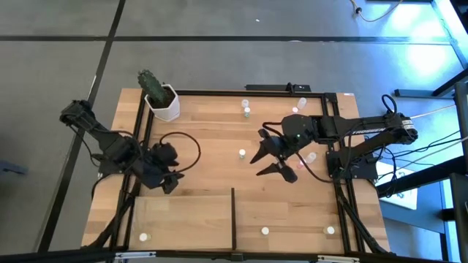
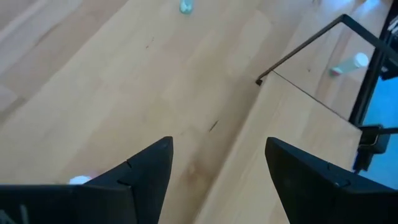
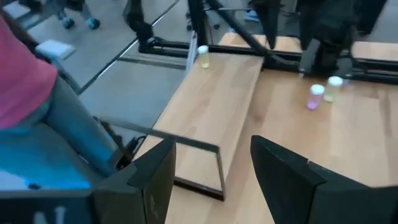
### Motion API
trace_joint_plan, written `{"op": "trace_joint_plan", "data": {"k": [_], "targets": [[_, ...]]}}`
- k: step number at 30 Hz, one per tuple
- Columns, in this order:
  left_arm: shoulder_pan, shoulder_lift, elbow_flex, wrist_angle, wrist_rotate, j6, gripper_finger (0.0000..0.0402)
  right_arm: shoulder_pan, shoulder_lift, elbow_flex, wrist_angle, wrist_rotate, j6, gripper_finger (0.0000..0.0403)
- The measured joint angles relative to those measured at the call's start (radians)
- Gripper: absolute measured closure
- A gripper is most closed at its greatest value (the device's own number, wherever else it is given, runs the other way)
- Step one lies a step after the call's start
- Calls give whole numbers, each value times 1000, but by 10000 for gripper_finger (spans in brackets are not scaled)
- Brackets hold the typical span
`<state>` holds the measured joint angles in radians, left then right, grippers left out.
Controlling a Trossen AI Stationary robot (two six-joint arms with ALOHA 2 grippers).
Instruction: Pick and place medicine bottles onto shelf by color
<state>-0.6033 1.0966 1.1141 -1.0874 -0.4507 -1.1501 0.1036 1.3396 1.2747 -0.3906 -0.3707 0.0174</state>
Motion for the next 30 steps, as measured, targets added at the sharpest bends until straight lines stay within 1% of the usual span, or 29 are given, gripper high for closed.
{"op": "trace_joint_plan", "data": {"k": [2, 6, 7, 12, 15, 17, 19, 22, 26, 30], "targets": [[10, 0, 0, 0, -6, 34, 152, 0, 0, 0, 9, 69, 63, 192], [35, 0, 0, 0, -23, 98, 152, -6, 0, 0, 5, 345, 265, 192], [44, 0, 0, 0, -30, 112, 152, -11, 0, 0, 3, 395, 297, 192], [88, 0, 0, -1, -39, 143, 152, -42, 8, 0, -71, 524, 446, 197], [114, 1, 0, -1, -39, 143, 152, -75, 18, 1, -121, 530, 474, 205], [132, 1, 0, -1, -40, 137, 152, -97, 33, 0, -173, 517, 442, 210], [151, 1, 0, 0, -40, 131, 152, -113, 55, 0, -188, 488, 395, 214], [179, 1, 0, 6, -40, 131, 152, -130, 90, 0, -211, 449, 266, 218], [210, 1, 0, 6, -40, 131, 152, -141, 137, 0, -207, 448, 94, 218], [229, 1, 0, 6, -40, 130, 152, -150, 165, 0, -198, 448, 5, 218]]}}
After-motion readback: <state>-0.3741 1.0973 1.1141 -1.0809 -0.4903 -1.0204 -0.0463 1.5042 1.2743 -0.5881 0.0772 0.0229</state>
